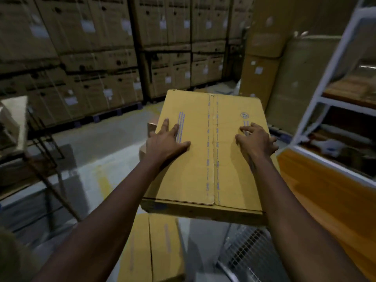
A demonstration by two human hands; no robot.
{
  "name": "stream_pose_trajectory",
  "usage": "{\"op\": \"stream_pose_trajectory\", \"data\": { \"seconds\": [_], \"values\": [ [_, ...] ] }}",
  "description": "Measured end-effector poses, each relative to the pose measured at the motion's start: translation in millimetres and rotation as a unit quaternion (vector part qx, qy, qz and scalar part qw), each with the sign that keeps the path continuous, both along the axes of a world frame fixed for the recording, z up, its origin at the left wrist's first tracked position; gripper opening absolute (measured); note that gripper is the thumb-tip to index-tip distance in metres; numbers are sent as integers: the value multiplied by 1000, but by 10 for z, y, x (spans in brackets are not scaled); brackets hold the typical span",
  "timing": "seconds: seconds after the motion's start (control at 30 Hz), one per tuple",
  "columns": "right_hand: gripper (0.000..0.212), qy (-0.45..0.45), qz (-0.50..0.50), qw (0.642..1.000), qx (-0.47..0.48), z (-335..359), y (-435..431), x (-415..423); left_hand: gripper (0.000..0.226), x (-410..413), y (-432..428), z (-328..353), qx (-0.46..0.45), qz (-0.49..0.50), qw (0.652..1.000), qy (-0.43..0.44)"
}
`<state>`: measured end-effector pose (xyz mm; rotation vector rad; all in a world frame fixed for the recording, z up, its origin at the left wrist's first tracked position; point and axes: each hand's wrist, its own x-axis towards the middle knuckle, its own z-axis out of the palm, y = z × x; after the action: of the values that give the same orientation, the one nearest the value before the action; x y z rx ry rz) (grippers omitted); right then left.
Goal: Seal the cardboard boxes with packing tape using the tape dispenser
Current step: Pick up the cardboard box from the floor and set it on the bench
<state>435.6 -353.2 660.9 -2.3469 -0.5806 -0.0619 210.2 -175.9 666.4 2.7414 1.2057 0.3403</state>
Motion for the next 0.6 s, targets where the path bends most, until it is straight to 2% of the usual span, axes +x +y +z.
{"op": "stream_pose_trajectory", "data": {
  "seconds": [0.13,0.33,0.6],
  "values": [
    [38,27,-39,999,-13,-107,-1102,525,103,642,-966,-118,-15,-55,998,27],
    [43,70,-36,994,-80,-445,-2694,1103,100,1462,-2267,-540,-58,-107,991,54],
    [45,118,-67,989,-54,-1110,-3898,1657,101,2038,-3259,-932,-96,-156,978,100]
  ]
}}
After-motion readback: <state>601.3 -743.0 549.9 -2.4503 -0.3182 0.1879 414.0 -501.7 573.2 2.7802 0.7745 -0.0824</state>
